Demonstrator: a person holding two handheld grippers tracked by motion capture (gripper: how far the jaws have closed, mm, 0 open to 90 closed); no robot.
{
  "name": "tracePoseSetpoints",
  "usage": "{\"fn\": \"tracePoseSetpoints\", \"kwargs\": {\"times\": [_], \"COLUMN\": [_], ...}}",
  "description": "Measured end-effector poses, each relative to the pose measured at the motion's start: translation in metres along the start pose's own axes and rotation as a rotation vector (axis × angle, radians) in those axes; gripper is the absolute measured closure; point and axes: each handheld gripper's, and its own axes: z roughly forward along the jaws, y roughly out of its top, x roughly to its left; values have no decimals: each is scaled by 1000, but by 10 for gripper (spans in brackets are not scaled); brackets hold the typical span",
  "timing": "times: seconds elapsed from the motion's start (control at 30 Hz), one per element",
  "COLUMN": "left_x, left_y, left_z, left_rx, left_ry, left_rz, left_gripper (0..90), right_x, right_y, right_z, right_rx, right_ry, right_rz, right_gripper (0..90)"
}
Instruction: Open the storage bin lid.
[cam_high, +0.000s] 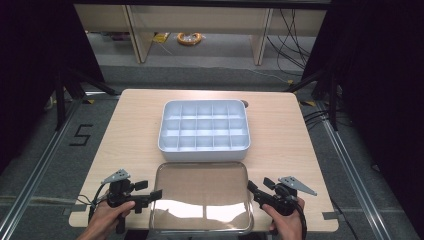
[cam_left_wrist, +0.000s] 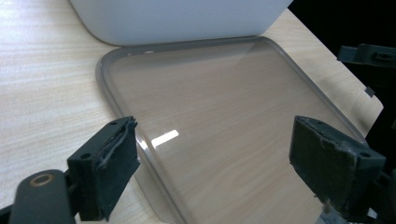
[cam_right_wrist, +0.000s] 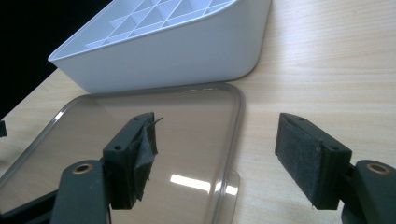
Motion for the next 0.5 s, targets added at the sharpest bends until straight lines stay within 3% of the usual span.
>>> {"fn": "tracePoseSetpoints", "kwargs": {"times": [0.03,0.17,0.2,0.23,0.3,0.5], "left_x": [0,-2,-3,-4,-5,-9], "left_y": [0,-1,-1,-1,-2,-6], "left_z": [0,-2,-3,-3,-4,-6], "left_rx": [2,-3,-1,-8,-7,-2], "left_ry": [2,1,5,3,4,-3], "left_rz": [5,10,17,24,33,57], "left_gripper": [146,146,146,146,146,146], "right_x": [1,4,3,8,8,14], "right_y": [-1,-1,-1,-1,-2,-3], "right_z": [3,1,1,-2,-1,-2], "right_rx": [-16,-11,-16,1,-9,-3], "right_ry": [23,25,37,28,45,57], "right_rz": [6,5,-18,8,-27,-44], "right_gripper": [294,288,284,279,266,259]}}
